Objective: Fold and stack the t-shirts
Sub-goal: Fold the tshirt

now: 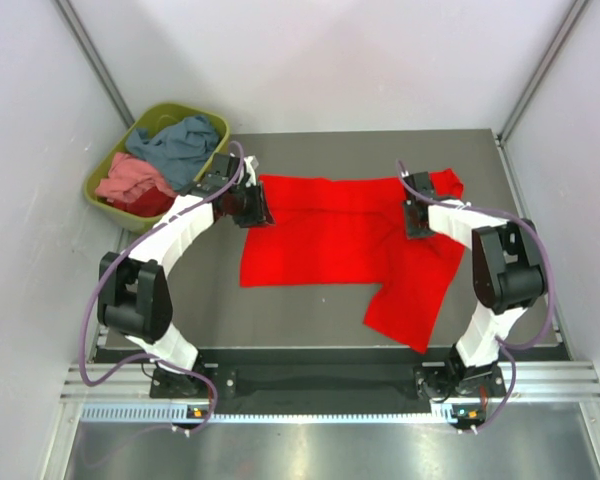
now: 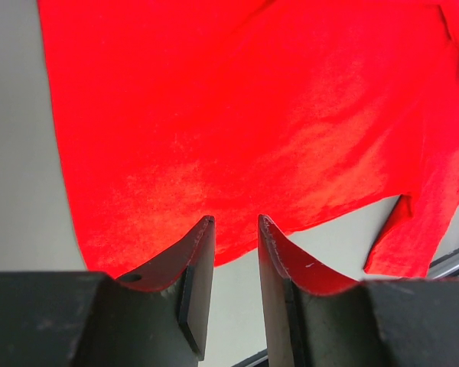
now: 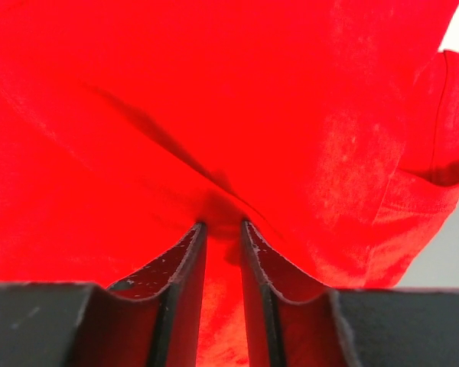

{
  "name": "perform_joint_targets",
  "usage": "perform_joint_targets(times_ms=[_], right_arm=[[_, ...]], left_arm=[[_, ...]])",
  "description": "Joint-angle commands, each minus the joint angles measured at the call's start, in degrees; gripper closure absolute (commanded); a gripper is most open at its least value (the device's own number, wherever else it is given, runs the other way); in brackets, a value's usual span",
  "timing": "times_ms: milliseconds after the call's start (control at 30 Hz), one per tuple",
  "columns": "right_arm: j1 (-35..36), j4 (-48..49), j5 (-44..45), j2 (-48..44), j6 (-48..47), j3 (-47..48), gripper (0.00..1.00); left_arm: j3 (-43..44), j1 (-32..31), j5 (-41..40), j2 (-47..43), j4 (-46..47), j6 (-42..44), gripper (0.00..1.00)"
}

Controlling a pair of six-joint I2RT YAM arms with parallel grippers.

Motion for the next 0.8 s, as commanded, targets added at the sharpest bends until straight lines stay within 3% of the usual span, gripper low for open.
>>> perform_joint_targets(times_ms=[0,233,533,633,767], right_arm=[[0.5,0.6,0.9,0.6,-1.8,3.2,0.74],[0.4,-0.4,-1.6,1.4,-3.3,4.4,0.71],[-0.5,-1.3,-2.4,4.0,-3.1,6.0,0.74],[-0.5,-1.2,-2.6,5.0,-3.1,6.1,0.79],[-0.5,-3.8,-2.8,5.1,-2.5,7.2,1.0]], left_arm=[[-0.6,0.1,-0.8,-2.3,1.0,0.7,0.66],[-0.6,0.1,-1.0,-2.4,1.0,0.7,0.66],[-0.8,0.1,-1.5,-2.9,1.2,0.6,0.66],[-0.8,0.1,-1.5,-2.6,1.2,0.6,0.66],[-0.7,0.1,-1.9,-2.8,1.2,0.6,0.66]])
